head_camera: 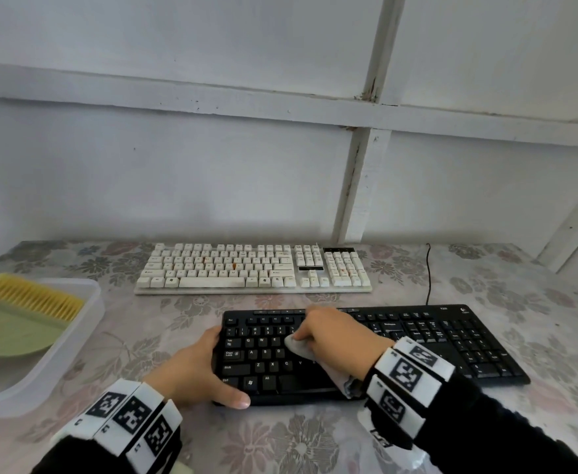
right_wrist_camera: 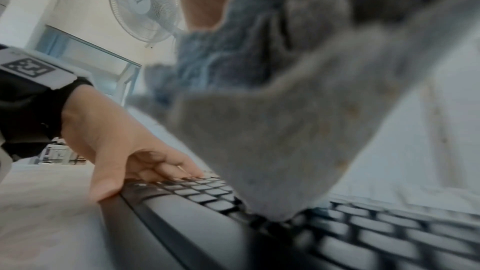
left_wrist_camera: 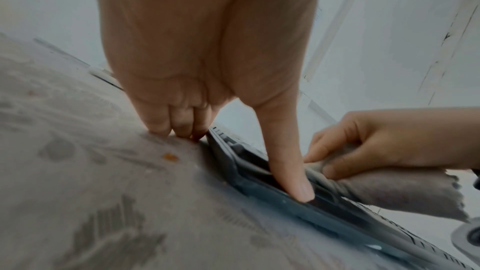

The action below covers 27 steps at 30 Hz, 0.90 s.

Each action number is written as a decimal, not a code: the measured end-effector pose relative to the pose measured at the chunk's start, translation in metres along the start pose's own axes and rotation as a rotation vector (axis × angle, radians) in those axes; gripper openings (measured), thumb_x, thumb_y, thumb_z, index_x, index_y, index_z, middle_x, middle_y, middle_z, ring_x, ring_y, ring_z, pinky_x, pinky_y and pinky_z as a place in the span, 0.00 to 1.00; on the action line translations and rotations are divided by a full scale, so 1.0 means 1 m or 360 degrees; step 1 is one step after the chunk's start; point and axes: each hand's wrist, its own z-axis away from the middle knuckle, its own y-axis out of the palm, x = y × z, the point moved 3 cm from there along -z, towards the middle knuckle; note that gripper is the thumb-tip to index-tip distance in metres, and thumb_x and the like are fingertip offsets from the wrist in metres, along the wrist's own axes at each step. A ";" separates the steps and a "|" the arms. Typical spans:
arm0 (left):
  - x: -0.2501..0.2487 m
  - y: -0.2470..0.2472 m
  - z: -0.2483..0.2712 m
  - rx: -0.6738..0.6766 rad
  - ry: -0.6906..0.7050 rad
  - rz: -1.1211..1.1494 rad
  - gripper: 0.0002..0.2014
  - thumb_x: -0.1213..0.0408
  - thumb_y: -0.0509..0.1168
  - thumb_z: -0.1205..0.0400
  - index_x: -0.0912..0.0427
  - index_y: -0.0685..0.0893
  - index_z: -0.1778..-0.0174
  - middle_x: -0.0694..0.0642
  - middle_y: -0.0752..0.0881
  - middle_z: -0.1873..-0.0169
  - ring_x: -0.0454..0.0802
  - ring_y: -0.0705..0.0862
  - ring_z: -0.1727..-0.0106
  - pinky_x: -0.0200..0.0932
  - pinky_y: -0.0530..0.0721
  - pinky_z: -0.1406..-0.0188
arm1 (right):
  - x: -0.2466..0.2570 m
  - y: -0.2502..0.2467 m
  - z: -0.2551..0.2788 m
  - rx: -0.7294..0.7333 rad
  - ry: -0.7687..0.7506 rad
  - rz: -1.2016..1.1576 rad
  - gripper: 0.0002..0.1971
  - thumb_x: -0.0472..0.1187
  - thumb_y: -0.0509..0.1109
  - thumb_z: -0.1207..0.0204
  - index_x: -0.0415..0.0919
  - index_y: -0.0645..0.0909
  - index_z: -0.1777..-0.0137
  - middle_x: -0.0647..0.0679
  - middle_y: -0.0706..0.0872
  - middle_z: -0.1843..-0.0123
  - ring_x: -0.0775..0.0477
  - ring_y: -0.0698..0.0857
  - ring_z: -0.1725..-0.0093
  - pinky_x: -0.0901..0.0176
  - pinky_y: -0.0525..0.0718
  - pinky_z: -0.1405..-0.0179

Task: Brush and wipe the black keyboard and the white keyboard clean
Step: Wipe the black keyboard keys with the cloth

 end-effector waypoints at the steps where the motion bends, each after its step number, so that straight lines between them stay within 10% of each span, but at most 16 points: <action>1: 0.000 0.000 0.000 0.0018 -0.0003 0.0000 0.62 0.53 0.85 0.50 0.47 0.57 0.22 0.40 0.77 0.34 0.44 0.77 0.33 0.48 0.72 0.27 | -0.006 -0.004 0.005 0.0020 0.0032 0.0038 0.18 0.43 0.59 0.19 0.33 0.87 0.50 0.48 0.77 0.62 0.40 0.80 0.58 0.60 0.72 0.55; 6: -0.001 0.002 0.001 0.0057 0.0022 0.0038 0.73 0.41 0.83 0.67 0.46 0.58 0.22 0.39 0.77 0.35 0.45 0.76 0.33 0.49 0.72 0.27 | -0.033 -0.024 0.017 -0.0012 0.0007 -0.0001 0.16 0.35 0.62 0.20 0.42 0.83 0.34 0.58 0.79 0.57 0.52 0.81 0.47 0.74 0.65 0.51; 10: -0.001 0.002 0.002 0.0063 0.0024 0.0066 0.71 0.46 0.85 0.62 0.45 0.56 0.21 0.32 0.75 0.39 0.43 0.77 0.34 0.47 0.72 0.28 | -0.036 -0.019 0.015 -0.0088 -0.0107 -0.0056 0.18 0.33 0.64 0.21 0.44 0.81 0.33 0.63 0.67 0.66 0.64 0.71 0.63 0.80 0.68 0.64; 17: 0.001 0.001 0.001 0.0071 0.0054 0.0113 0.73 0.40 0.83 0.66 0.45 0.57 0.22 0.33 0.75 0.37 0.43 0.77 0.34 0.50 0.73 0.27 | -0.066 -0.011 0.034 -0.0173 0.0006 0.0178 0.12 0.37 0.61 0.23 0.33 0.85 0.52 0.47 0.67 0.60 0.48 0.68 0.61 0.67 0.64 0.69; 24: 0.001 0.002 0.000 0.0074 0.0060 0.0137 0.73 0.42 0.84 0.65 0.45 0.57 0.21 0.34 0.76 0.37 0.43 0.77 0.34 0.51 0.73 0.27 | -0.111 -0.026 0.061 -0.0129 0.0311 0.0174 0.14 0.42 0.62 0.21 0.32 0.85 0.50 0.30 0.78 0.54 0.35 0.80 0.47 0.59 0.71 0.62; 27: 0.002 0.002 -0.001 0.0079 0.0050 0.0159 0.73 0.43 0.85 0.65 0.45 0.57 0.21 0.34 0.76 0.38 0.43 0.78 0.34 0.51 0.73 0.28 | -0.114 -0.034 0.063 -0.0070 0.0530 0.0247 0.20 0.43 0.62 0.22 0.39 0.74 0.77 0.41 0.63 0.70 0.34 0.67 0.66 0.58 0.68 0.67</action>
